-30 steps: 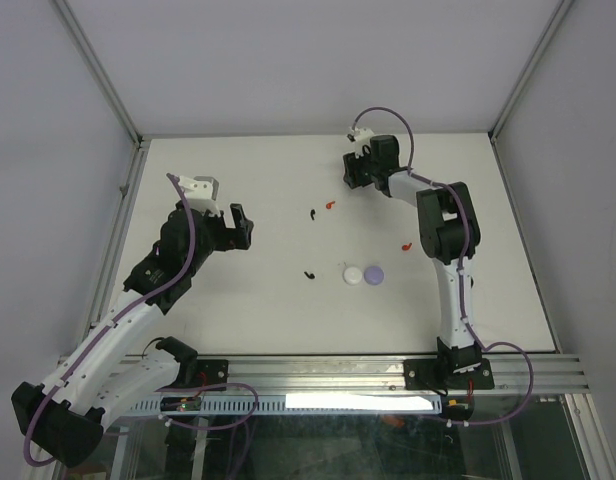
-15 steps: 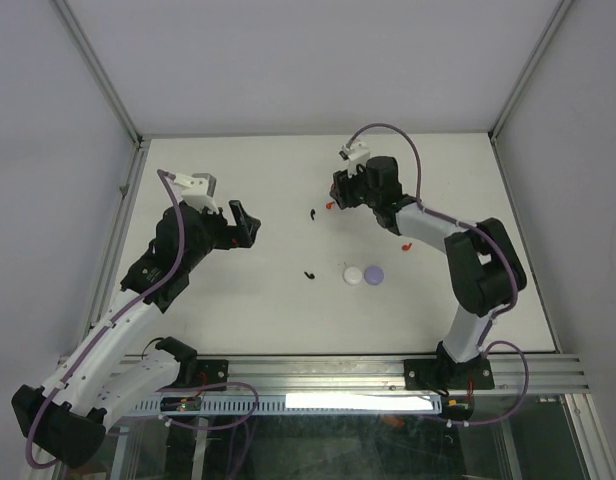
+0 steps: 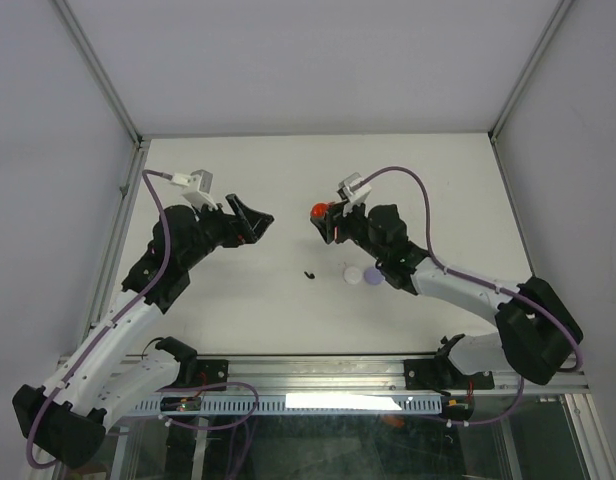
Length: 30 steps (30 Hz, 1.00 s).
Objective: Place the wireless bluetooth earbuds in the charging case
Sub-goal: Pick up the charging case at the center of the board.
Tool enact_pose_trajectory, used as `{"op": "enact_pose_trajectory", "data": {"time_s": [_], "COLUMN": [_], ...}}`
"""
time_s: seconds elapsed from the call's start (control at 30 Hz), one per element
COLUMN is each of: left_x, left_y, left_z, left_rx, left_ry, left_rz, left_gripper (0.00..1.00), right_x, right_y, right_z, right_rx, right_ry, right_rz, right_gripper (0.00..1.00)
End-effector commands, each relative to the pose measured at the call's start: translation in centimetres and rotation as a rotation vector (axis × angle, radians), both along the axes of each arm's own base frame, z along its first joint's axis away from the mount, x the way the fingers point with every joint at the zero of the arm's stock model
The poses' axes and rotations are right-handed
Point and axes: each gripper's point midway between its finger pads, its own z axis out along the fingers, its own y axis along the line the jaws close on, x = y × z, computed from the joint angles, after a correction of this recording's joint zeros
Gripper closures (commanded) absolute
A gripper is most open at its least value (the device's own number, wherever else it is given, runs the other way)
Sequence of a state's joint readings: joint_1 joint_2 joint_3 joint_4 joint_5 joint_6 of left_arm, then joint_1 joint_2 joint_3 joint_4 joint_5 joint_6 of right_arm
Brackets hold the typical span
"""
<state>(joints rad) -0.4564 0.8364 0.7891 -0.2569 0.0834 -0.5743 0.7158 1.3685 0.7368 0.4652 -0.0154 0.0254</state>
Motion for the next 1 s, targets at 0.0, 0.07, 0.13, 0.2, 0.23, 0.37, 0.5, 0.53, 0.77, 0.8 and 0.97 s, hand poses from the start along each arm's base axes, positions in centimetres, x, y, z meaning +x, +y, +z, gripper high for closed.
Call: {"op": "enact_pose_trajectory", "data": {"time_s": [0.0,0.07,0.13,0.2,0.23,0.37,0.5,0.53,0.77,0.8,0.97], "left_x": [-0.7,-0.9,-1.3,-1.6,-1.7,-2.2,-2.2,-2.1,-2.0,-2.0,-2.0], "left_y": [-2.1,-2.6,-3.2,-3.8,-4.2,-5.9,-7.5,-7.9,-10.3,-10.6,-11.2], "left_z": [1.5,1.5,1.5,1.3,1.1,0.9,0.0,-0.3,-1.3,-1.5,-2.3], "left_rx": [-0.171,-0.205,-0.24,-0.279,-0.296,-0.351,-0.366,-0.362,-0.336,-0.333,-0.325], "left_ry": [-0.009,-0.008,-0.011,-0.012,-0.006,-0.011,0.002,0.008,0.016,0.019,0.024], "left_rz": [-0.085,-0.112,-0.144,-0.178,-0.194,-0.252,-0.276,-0.281,-0.313,-0.318,-0.324], "left_gripper": [0.19,0.22,0.24,0.28,0.29,0.34,0.39,0.4,0.45,0.45,0.51], "right_x": [-2.4,-3.8,-5.0,-6.0,-6.3,-7.2,-7.7,-7.9,-7.9,-7.8,-7.7], "right_y": [0.9,1.3,1.7,2.0,2.1,2.1,1.8,1.8,1.6,1.7,1.9], "right_z": [5.6,6.0,6.2,6.3,6.2,6.3,6.0,6.0,5.5,5.5,5.4], "right_rx": [0.162,0.19,0.216,0.234,0.242,0.291,0.317,0.329,0.333,0.332,0.335], "right_ry": [-0.15,-0.166,-0.169,-0.174,-0.175,-0.198,-0.213,-0.218,-0.241,-0.243,-0.251], "right_rz": [0.003,0.023,0.04,0.051,0.055,0.065,0.072,0.073,0.07,0.07,0.072], "right_gripper": [0.55,0.55,0.55,0.55,0.55,0.55,0.55,0.55,0.55,0.55,0.55]}}
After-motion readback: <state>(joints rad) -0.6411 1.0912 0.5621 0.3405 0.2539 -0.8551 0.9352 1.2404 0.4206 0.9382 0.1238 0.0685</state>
